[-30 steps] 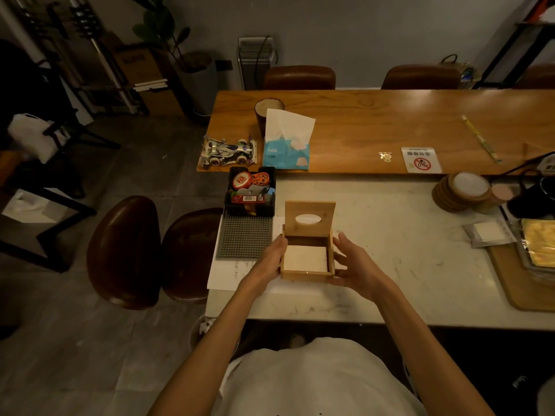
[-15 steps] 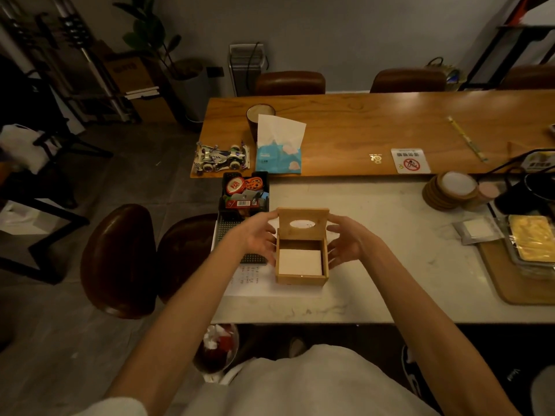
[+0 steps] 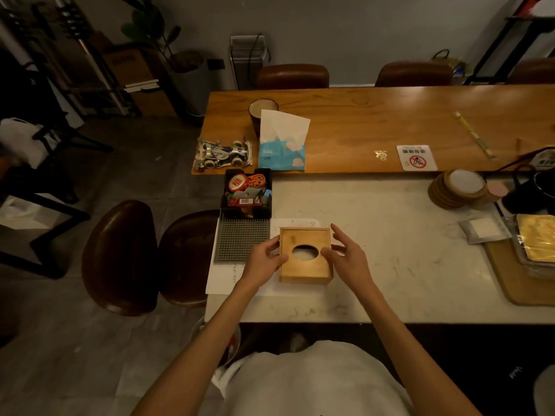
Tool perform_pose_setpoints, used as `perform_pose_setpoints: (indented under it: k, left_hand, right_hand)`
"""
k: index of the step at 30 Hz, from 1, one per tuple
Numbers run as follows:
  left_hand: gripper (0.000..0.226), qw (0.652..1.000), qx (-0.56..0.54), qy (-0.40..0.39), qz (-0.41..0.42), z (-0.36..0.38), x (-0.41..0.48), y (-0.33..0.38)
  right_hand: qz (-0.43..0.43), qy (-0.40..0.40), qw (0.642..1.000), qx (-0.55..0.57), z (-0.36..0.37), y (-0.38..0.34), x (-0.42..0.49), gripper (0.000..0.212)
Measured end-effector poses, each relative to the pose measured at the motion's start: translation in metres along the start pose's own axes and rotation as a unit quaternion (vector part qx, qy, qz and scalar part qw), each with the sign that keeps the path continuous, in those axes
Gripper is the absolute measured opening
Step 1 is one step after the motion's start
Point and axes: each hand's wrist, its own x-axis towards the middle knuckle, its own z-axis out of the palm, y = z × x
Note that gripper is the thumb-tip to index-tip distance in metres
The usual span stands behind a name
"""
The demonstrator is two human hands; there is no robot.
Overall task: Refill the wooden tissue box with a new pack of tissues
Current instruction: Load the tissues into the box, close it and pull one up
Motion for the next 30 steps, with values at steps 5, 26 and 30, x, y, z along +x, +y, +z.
perform_pose_setpoints:
  k: [5, 26, 30]
  left_hand:
    - [0.051, 0.998, 0.040, 0.046, 0.000, 0.003, 0.001, -0.006]
    - [0.046, 0.993, 0.042, 0.106, -0.020, 0.014, -0.002, -0.010]
    - [0.067, 0.992, 0.073, 0.106, -0.002, 0.015, -0.010, -0.005]
  right_hand:
    - [-0.155, 0.011, 0.900, -0.408, 0.026, -0.039, 0.005, 0.017]
    - [-0.122, -0.086, 0.853, -0.500, 0.040, -0.058, 0.014, 0.039]
    - [-0.213, -0.094, 0.825, -0.514, 0.003, -0.046, 0.009, 0.020]
